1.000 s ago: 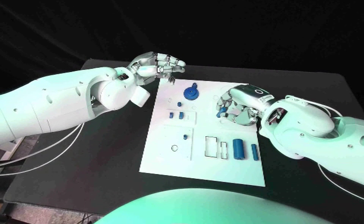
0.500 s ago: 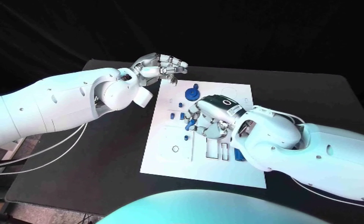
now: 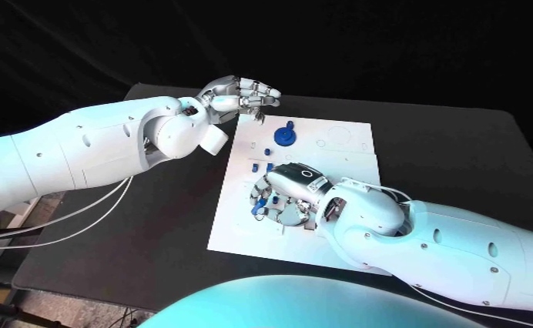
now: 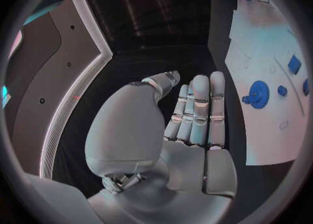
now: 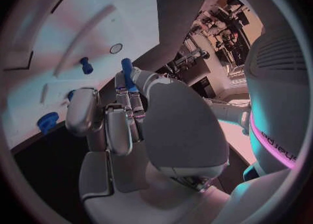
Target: Assemble the parts on the task board
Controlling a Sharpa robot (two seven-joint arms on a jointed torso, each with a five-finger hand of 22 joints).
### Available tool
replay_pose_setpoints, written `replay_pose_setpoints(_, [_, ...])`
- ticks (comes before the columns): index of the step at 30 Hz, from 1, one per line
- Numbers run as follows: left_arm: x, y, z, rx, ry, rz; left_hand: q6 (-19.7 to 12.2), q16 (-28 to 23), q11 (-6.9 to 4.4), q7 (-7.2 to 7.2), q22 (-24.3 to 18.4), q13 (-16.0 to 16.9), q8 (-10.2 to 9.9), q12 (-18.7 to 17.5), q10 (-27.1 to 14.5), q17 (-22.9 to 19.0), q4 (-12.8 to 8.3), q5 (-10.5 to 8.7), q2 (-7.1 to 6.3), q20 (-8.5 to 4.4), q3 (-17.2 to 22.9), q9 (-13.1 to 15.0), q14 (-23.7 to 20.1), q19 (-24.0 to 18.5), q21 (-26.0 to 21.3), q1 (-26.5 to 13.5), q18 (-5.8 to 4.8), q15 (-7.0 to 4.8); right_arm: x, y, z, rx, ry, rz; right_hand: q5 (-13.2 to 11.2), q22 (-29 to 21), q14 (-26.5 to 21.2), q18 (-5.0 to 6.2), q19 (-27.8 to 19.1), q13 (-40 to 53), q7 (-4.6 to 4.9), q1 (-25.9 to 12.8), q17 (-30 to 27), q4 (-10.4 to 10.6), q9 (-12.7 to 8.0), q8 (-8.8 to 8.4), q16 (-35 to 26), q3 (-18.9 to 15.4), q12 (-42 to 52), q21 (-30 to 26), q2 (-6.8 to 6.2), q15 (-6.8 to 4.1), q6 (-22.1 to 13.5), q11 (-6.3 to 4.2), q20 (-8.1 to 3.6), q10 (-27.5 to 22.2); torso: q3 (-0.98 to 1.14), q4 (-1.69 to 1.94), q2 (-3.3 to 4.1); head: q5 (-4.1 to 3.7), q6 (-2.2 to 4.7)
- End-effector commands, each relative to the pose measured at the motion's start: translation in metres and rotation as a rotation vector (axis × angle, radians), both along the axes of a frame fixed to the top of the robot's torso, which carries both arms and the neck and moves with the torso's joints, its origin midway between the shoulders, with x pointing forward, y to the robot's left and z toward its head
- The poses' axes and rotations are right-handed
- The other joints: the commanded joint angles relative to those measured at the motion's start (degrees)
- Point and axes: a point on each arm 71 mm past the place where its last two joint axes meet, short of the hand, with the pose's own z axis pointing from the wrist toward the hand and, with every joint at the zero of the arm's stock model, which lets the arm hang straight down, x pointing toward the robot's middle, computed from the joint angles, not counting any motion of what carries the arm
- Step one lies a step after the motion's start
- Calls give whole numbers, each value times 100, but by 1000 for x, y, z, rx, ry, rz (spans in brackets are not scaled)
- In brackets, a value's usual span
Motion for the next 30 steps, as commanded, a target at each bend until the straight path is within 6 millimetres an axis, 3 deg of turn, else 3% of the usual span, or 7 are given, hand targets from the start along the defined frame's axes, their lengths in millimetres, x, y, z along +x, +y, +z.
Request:
replay_pose_setpoints(1, [-1,-3,1,-13,3,-23,-31,29,-8,67,-6,10,26,37,-51,5,0,27,6,3,-27,5,13,42,-15,-41,84,14,-2,3,-6,-21,8,31,25,113,185,-85,-28,8,22,-24,-5,-25,7,16,20,20,-23,-27,18,-36,-36,-245,-17,285,2,-3,-3,26,-16])
replay_pose_setpoints(30, [-1,-3,0,-10,6,-23,-37,35,-7,67,-9,14,34,52,-66,6,3,27,8,4,-30,8,9,45,-17,-51,83,16,3,-2,-20,-147,-8,2,52,108,181,-80,-40,13,30,-77,-28,-95,27,27,16,65,-35,-52,6,-30,-55,-239,-13,287,-1,-1,-3,54,-34])
